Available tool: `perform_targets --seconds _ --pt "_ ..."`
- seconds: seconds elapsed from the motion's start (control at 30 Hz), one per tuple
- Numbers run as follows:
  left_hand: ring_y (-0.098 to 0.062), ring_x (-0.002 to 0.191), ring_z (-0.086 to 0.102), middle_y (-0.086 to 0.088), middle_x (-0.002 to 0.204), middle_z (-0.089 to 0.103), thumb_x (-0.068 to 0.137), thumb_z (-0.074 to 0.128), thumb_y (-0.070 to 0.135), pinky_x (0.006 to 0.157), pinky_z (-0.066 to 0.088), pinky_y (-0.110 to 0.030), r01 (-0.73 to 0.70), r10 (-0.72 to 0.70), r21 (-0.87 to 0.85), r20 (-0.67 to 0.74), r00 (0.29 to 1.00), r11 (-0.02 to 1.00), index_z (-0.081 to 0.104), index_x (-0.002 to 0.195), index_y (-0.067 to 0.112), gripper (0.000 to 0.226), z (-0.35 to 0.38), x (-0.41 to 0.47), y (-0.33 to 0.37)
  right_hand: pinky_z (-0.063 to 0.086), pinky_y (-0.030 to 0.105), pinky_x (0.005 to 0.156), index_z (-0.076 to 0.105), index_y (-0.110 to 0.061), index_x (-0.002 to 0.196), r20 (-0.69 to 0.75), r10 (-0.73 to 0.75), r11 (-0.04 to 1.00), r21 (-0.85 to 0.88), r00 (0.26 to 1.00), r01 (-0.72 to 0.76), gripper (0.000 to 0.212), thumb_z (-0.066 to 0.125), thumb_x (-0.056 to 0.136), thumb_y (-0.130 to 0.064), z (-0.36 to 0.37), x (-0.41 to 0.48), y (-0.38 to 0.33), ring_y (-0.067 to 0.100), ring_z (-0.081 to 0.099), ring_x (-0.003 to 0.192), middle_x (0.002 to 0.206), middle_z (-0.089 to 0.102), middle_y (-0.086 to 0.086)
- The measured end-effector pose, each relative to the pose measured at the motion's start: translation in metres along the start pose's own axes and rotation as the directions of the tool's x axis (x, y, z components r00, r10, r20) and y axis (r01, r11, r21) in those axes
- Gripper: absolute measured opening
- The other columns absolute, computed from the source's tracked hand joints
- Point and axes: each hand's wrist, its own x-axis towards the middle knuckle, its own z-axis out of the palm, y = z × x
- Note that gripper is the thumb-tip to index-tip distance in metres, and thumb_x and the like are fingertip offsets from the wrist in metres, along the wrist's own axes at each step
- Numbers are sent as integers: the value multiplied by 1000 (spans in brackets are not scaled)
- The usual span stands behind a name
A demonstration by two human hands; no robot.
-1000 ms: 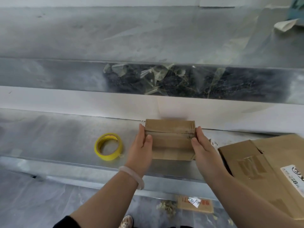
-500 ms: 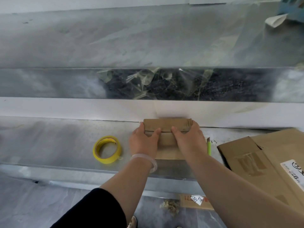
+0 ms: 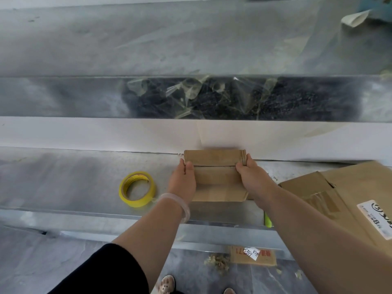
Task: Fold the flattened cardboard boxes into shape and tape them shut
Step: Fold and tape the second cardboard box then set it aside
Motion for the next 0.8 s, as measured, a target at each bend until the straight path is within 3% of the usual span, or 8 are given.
perform_targets --seconds 0.13,0.27,0.37,0.53,0.6,0.67,0.73,0.8 --pt "-32 118 54 -9 124 61 92 35 51 102 42 -49 11 -10 -27 38 999 1000 50 134 19 55 -1 7 -6 28 48 117 7 -33 157 38 24 990 137 999 -29 65 42 102 -39 -3 -1 2 26 29 144 161 24 0" --pt "-31 113 57 -6 116 64 99 39 38 100 44 -48 3 -4 -100 -2 1000 995 56 128 19 38 -9 -5 -2 20 42 120 17 -37 155 30 -27 956 292 999 17 64 46 99 -47 -7 -13 9 17 24 146 159 25 -12" --pt "-26 106 59 -1 106 66 100 42 29 100 45 -44 -40 23 -191 -88 996 981 62 118 19 29 -21 -14 -8 24 38 120 32 -39 151 11 -102 931 352 995 91 55 43 99 -52 -12 -29 24 11 32 142 153 34 -18" --pt "-13 90 56 1 103 64 102 41 28 79 44 -27 -65 -3 -440 -153 988 896 61 114 20 25 -31 -37 -10 27 38 117 47 -32 144 -119 -237 958 137 964 252 58 36 96 -62 -10 -50 33 10 38 135 144 44 -14" --pt "-12 92 57 -1 106 65 101 43 30 85 45 -29 -102 10 -498 -183 983 861 61 111 23 22 -27 -49 -14 26 39 118 45 -32 145 -151 -352 932 31 924 361 70 37 89 -73 -3 -64 27 10 34 137 146 39 -13" --pt "-10 99 58 9 106 64 101 44 32 92 46 -29 -116 21 -503 -191 981 857 59 116 26 22 -20 -57 -24 23 41 120 33 -36 150 -112 -406 914 -75 907 399 78 43 84 -76 4 -73 21 9 25 141 150 30 -15" --pt "-2 108 56 21 113 62 101 44 32 96 43 -22 -110 44 -520 -137 990 847 52 132 31 31 -17 -62 -32 21 39 121 25 -35 153 -133 -441 887 -214 888 409 81 53 84 -68 6 -79 14 9 20 143 154 24 -15" --pt "-5 119 52 17 129 57 100 48 31 108 38 -31 -82 49 -573 -74 996 815 39 140 42 42 -20 -67 -34 18 31 119 25 -33 153 -175 -516 842 -282 838 460 77 56 87 -58 7 -84 11 7 19 143 154 24 -16"
